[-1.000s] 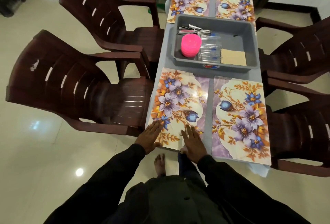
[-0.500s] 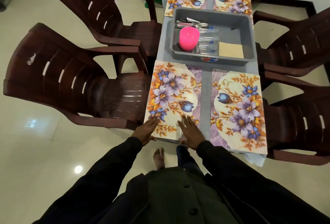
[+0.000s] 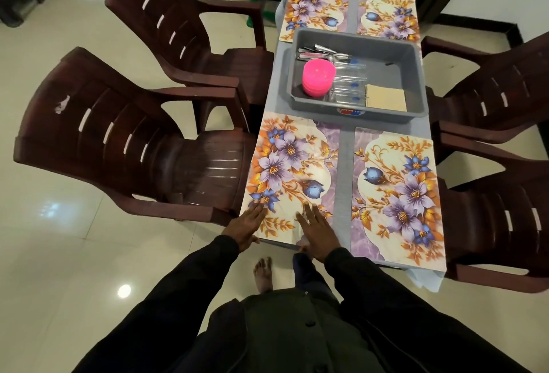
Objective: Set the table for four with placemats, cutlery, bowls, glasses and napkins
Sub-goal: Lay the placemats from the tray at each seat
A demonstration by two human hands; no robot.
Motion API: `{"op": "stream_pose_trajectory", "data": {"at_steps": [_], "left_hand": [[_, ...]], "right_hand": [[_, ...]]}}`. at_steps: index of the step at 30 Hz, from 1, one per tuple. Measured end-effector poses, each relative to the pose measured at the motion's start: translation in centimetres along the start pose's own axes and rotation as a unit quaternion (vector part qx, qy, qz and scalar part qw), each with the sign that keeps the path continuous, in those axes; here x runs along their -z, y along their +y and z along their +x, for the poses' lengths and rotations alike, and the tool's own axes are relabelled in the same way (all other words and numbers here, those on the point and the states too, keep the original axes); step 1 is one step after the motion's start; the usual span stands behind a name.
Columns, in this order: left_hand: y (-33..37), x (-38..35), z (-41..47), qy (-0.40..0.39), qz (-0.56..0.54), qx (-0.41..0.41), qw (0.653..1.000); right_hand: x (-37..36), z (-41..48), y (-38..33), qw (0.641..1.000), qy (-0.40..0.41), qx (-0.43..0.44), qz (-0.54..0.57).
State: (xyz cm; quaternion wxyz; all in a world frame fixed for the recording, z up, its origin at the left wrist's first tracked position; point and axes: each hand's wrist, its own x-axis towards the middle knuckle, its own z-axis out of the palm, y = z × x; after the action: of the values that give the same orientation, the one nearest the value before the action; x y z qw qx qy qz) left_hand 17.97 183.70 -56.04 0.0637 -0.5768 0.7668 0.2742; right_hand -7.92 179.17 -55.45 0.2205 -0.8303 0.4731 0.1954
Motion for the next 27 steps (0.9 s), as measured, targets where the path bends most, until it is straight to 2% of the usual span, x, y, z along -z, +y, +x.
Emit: {"op": "stream_pose_trajectory", "data": {"at_steps": [14,27], "left_hand": [[0.2,-0.2,-0.1,0.003,0.000,-0.024,1.000],[0.3,-0.6,0.3,-0.003,0.004,-0.011,1.000]], "right_hand": [[-0.4,-0.7,-1.2,0.999,0.010,-0.047,0.009],[-0.1,-0.5,-0.4,0.999,0.004,-0.030,0.016]]}}
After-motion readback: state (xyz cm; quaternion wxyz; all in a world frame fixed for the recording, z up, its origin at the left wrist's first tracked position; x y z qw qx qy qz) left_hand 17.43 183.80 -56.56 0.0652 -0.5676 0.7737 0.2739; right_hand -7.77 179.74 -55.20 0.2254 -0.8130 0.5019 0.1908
